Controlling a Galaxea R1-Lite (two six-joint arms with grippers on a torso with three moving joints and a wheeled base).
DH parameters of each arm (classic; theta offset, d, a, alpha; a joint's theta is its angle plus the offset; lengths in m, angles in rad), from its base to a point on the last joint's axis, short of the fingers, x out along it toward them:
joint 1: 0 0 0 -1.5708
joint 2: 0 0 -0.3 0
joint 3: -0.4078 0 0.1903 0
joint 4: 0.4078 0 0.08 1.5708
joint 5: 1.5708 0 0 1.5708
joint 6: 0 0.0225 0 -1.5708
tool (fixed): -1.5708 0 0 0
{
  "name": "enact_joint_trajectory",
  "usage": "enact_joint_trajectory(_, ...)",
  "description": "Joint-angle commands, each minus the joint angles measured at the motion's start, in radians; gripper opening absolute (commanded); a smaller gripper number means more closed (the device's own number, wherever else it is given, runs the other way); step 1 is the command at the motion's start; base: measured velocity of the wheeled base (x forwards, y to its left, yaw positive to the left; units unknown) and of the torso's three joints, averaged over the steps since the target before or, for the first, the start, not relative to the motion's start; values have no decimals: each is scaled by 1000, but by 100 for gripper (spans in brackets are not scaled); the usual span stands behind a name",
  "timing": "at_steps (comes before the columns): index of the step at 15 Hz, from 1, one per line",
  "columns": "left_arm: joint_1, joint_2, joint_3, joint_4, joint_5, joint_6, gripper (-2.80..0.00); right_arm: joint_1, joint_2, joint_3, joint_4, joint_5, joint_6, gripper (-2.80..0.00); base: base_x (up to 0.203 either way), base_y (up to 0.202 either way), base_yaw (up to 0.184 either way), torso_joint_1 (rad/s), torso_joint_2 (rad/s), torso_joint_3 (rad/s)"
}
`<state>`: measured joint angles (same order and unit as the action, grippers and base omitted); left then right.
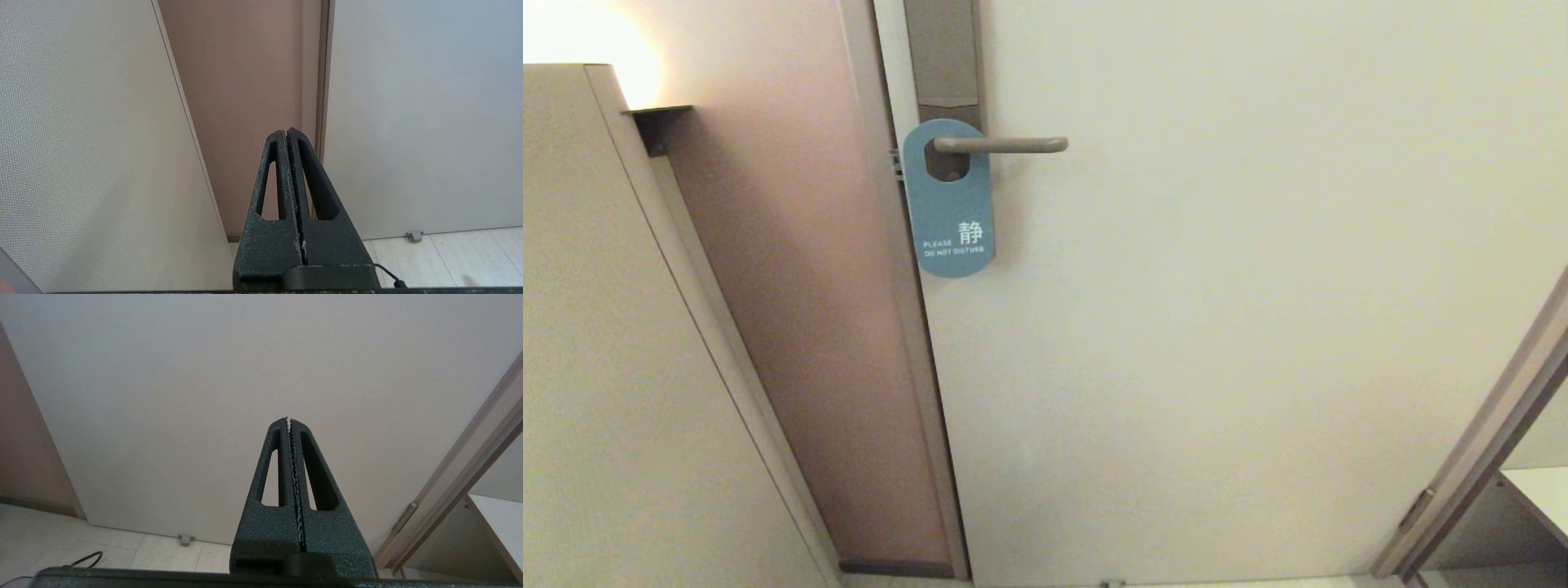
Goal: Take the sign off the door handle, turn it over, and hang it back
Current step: Take down the sign
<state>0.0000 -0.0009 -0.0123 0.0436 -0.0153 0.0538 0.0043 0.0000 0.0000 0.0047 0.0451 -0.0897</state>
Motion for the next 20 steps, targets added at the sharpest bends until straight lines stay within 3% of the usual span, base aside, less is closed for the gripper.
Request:
enact_joint_trajectory(1, 0, 1, 0, 1, 0, 0, -280, 0, 2, 0, 0, 1, -1, -280, 0, 0, 0, 0, 0, 0)
enact_joint_trajectory(15, 0, 1, 0, 1, -2, 17, -280, 0, 2, 0, 0, 1, -1, -280, 0, 0, 0, 0, 0, 0)
enact_joint_trajectory(20, 0, 1, 5, 1, -3, 60, -280, 0, 2, 0, 0, 1, -1, -280, 0, 0, 0, 0, 0, 0)
